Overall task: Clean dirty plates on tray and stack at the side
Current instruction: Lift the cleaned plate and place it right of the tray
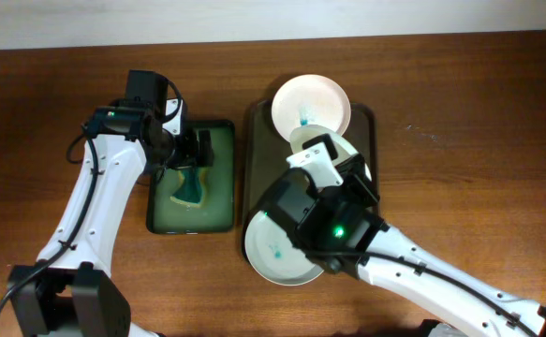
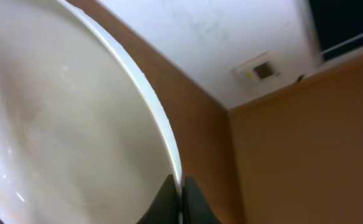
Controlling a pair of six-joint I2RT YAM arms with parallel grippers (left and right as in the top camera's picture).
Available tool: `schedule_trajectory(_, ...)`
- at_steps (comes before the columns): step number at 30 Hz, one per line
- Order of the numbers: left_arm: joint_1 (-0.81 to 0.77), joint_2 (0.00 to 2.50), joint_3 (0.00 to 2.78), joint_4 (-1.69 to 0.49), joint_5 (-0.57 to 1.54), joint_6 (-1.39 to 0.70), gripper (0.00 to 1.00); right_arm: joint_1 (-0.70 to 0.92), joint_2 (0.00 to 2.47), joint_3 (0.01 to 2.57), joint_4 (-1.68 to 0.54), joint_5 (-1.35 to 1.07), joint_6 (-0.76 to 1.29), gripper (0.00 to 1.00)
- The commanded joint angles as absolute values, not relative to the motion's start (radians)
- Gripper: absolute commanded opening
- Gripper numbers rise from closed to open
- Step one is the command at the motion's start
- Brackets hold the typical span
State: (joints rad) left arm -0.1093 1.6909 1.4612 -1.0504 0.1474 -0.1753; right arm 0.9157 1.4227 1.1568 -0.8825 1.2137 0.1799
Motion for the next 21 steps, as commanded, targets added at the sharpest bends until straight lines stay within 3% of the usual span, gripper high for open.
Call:
schedule_trajectory(1, -0.109, 1.682, 1.473, -1.052, 0.161, -0.166, 1.00, 0.970, 1.422, 1.166, -0.883, 1.348, 0.187, 0.04)
schedule_trajectory(21, -0.109, 1.682, 1.473, -1.052, 0.161, -0.166, 1.00, 0.988, 1.422, 1.166, -0.884, 1.348, 0.180, 0.04)
